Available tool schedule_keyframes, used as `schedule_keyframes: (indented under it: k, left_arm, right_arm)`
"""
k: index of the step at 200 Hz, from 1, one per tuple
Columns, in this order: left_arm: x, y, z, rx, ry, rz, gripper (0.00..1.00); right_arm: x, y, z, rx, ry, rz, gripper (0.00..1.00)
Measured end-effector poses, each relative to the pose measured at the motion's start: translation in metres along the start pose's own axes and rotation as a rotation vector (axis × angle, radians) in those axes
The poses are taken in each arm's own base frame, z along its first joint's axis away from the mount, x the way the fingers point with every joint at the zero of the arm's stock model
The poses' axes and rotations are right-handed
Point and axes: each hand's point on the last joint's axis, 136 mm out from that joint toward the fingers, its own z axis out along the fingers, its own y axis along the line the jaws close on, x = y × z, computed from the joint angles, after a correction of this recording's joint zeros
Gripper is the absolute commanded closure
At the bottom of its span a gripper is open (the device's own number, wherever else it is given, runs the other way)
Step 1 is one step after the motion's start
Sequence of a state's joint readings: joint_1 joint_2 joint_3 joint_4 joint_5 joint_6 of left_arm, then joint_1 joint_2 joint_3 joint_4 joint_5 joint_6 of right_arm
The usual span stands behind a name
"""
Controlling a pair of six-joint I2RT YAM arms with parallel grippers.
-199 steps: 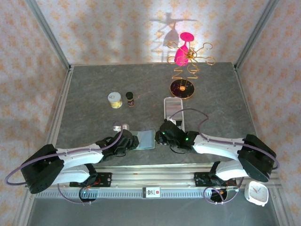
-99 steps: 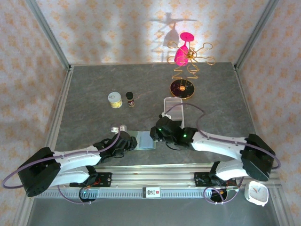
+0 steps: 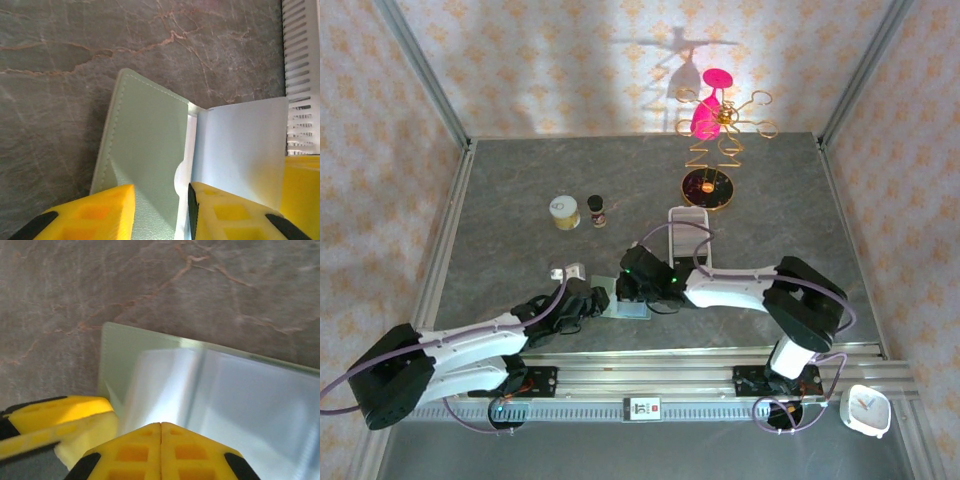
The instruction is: Put the credit cards into the card holder
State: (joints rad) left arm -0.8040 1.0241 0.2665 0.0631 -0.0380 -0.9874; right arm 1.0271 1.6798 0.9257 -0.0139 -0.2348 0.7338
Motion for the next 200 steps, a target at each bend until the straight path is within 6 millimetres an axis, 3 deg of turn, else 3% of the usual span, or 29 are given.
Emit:
schedule_keyframes:
  k: [54,106,141,200]
  left_arm:
    - [-0.022,0.002,-0.022,0.002,-0.1,-0.019,0.66]
    - [-0.031,-0.003,-0.028,0.01,-0.113,-0.026,0.79]
    - [-0.03,-0.008,-0.018,0.027,-0.069,-0.044,0.87]
    - [-0.025,0.01,0.007,-0.012,0.006,-0.103,0.92]
  right_arm:
    - [0.002,0.007,0.018,-0.024,0.03,-0.002,0.93]
    - [0.006,0.004,0.033,-0.016,0.051,0.0,0.97]
    - [0.008,0.002,0.037,-0.01,0.06,0.002,0.99]
    - [0.005,0.013,0.039,-0.061,0.049,0.028,1.0]
